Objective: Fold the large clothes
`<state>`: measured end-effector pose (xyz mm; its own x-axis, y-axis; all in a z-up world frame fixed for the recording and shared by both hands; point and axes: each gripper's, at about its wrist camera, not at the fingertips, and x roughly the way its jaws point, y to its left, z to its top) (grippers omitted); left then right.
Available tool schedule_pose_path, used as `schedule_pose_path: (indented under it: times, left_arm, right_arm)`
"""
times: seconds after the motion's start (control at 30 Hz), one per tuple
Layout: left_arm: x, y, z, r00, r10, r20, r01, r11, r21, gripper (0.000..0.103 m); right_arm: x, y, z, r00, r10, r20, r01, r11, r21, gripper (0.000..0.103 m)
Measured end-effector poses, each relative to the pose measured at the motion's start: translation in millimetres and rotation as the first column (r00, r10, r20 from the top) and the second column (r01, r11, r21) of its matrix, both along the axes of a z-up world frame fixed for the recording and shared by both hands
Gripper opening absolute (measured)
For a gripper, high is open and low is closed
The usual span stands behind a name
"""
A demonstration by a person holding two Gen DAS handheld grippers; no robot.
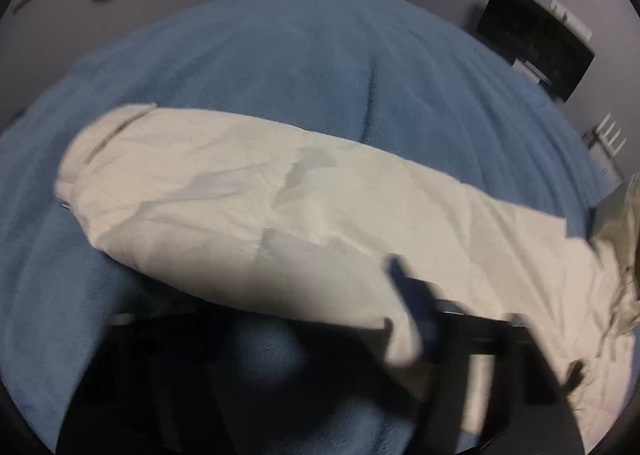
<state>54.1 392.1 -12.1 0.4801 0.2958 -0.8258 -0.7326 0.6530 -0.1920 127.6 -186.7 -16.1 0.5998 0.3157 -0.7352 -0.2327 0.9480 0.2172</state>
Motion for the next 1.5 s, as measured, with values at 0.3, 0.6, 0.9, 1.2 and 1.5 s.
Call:
schedule_pose_path:
  times: [0.3, 0.6, 0.9, 1.2, 1.5]
  left_arm:
    - [-7.2, -55.5, 64.9, 0.985, -0.156, 0.077, 0.127, 0.948, 0.292, 0.016]
    - [-0.6, -144.4, 148.7, 0.914, -0.378, 0.148, 0.256, 0.821, 0.511, 0.009]
    - [20.9, -265.0, 187.2, 0.776, -0.623, 0.1, 0.435, 0.643, 0.63, 0.007]
    - [33.2, -376.2, 143.5, 0.598, -0.801, 0.0, 0.622, 0.464, 0.63, 0.006]
    - [48.9, -438.3, 53.9, 0.459, -0.881, -0.12, 0.793, 0.345, 0.502, 0.006]
  right_arm:
    - [-1.6, 1.7, 0.5, 1.0, 0.026, 0.001, -0.026, 1.0, 0.018, 0.096]
    - [-3.4, -7.5, 11.6, 0.999, 0.016, 0.048, -0.016, 1.0, 0.01, 0.096]
    - [-3.4, -35.5, 16.0, 0.992, -0.056, 0.114, 0.06, 0.998, -0.031, 0.096]
    - [6.3, -73.6, 18.0, 0.981, -0.162, 0.102, 0.16, 0.987, 0.033, 0.096]
    - [13.8, -95.3, 2.3, 0.963, -0.265, 0.038, 0.264, 0.964, 0.039, 0.096]
